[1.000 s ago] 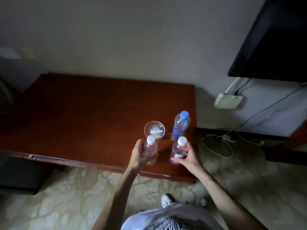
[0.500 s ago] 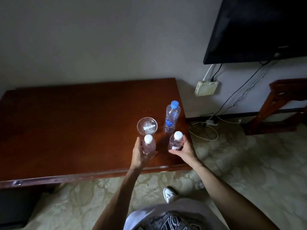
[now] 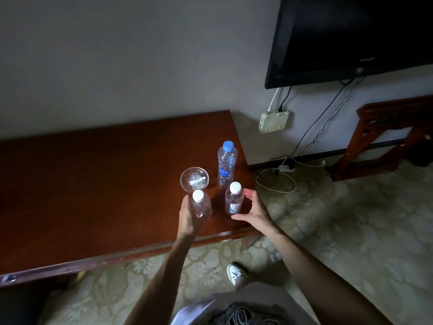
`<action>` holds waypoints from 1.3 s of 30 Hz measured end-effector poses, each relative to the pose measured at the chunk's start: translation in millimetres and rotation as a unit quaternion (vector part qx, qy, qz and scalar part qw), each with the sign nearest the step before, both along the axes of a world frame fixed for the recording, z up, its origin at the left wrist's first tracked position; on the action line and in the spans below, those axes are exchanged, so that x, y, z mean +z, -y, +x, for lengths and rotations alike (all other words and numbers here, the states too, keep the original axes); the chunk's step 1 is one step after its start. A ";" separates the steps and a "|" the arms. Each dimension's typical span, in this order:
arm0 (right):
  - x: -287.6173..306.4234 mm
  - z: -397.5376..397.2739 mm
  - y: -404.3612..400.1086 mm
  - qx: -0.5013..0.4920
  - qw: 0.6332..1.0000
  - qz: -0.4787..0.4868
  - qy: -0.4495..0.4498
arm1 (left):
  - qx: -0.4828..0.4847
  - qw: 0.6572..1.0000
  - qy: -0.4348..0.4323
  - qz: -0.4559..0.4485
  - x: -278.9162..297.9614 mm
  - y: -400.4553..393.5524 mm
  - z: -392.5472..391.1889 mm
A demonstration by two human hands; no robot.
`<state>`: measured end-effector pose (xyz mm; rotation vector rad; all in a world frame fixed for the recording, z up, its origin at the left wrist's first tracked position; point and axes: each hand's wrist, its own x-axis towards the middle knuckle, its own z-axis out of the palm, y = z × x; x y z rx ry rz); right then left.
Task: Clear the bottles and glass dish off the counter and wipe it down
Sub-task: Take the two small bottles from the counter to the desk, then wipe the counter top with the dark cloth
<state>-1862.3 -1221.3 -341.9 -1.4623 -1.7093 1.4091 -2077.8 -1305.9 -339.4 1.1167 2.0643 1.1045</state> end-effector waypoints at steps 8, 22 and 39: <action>-3.5 31.4 23.4 -0.028 0.999 -0.029 -0.027 | -0.010 0.999 -0.012 -0.041 -30.4 22.6 -13.9; -59.4 199.1 190.4 -0.268 0.940 -0.211 0.014 | -0.140 0.968 0.089 -0.188 -40.0 147.3 118.9; -97.1 404.9 410.8 -0.601 0.686 -0.407 -0.056 | -0.409 0.753 0.075 -0.510 -70.0 -11.5 438.7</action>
